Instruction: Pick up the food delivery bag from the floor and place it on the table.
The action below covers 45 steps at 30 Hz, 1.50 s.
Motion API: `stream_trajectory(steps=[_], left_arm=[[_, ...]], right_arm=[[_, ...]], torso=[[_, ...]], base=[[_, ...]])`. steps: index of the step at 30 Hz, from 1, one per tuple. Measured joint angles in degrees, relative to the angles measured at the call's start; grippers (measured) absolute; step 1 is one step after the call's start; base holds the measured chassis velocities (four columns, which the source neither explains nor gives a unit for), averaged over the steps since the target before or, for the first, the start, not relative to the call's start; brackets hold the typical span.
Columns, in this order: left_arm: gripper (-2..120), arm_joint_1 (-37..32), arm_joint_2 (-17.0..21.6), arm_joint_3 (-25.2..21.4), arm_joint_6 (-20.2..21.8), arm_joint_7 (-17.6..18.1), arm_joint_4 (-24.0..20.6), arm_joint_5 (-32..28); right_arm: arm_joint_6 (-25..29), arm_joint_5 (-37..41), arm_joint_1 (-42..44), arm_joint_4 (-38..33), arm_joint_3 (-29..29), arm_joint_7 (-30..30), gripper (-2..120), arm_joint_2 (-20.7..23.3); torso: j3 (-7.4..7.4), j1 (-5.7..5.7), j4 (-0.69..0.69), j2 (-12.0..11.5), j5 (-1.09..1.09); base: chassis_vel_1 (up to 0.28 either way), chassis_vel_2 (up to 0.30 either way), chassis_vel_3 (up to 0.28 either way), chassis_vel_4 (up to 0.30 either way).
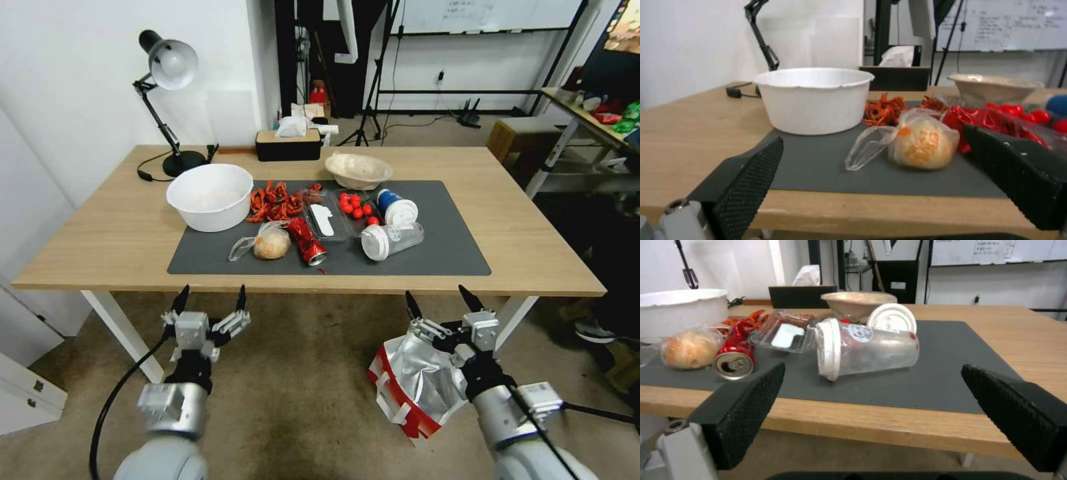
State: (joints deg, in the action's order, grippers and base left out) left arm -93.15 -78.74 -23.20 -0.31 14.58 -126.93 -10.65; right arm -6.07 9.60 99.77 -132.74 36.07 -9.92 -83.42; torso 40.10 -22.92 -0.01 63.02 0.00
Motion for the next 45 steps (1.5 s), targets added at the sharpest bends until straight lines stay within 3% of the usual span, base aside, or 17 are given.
stream_trajectory(steps=[1,2,6,20,37,45], left_arm=[[100,0.9,1.1,1.4,-1.2,1.9,1.2,-1.8],[100,0.9,1.6,2.1,-1.9,2.7,2.0,-3.0],[100,-0.1,2.1,2.5,-4.0,3.7,2.2,-4.1],[100,-6.3,3.8,0.3,-13.0,1.1,1.6,-3.6],[100,-6.8,4.2,0.3,-14.5,1.6,1.0,-8.7],[100,-7.0,4.3,0.2,-16.6,-0.2,1.7,-9.1]], right_arm=[[0.0,0.0,0.0,0.0,0.1,0.3,100,0.1],[0.0,-0.2,0.1,0.2,0.2,0.7,100,0.1],[2.0,-0.2,0.9,0.6,0.9,1.5,100,0.0],[11.9,1.2,5.4,0.8,1.5,1.2,100,-0.4],[12.9,0.0,5.6,1.7,0.9,0.8,100,-1.0],[12.9,0.9,5.3,1.7,1.1,0.9,100,-0.5]], torso=[[0.00,0.00,-0.05,0.0,0.00],[0.01,0.00,-0.01,0.0,-0.05],[0.00,0.00,0.02,0.0,0.01],[-0.01,0.00,0.01,0.0,-0.01],[-0.01,0.01,0.00,0.0,-0.01],[-1.18,0.98,0.00,-2.2,0.00]], base=[[0.000,0.000,0.000,0.000],[0.000,0.000,0.000,0.000],[0.000,0.000,0.000,0.000],[0.000,0.000,0.000,0.000],[0.000,0.000,0.000,0.000],[0.000,0.000,0.000,0.000]])
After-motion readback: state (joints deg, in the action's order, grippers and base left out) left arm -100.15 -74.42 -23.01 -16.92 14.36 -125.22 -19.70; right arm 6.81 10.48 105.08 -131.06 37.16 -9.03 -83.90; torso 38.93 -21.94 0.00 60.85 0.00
